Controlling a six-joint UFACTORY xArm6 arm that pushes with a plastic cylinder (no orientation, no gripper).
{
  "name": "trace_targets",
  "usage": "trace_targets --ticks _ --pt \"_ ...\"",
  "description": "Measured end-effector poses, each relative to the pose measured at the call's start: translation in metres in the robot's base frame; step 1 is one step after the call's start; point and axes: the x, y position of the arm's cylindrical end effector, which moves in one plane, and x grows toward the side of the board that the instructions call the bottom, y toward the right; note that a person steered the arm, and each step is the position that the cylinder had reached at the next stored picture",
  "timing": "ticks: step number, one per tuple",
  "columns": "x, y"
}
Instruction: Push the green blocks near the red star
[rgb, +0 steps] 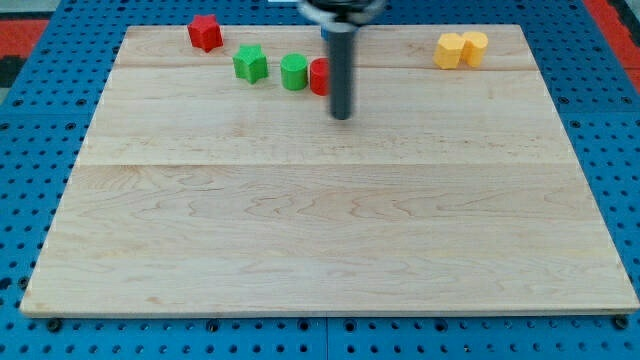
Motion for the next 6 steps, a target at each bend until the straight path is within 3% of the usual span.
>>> trace_targets --ticks 1,3,5,6 --pt "-0.030 -0.016" --pt "-0.086 -0.189" --pt "-0.045 -0.180" --pt "-0.045 -0.050"
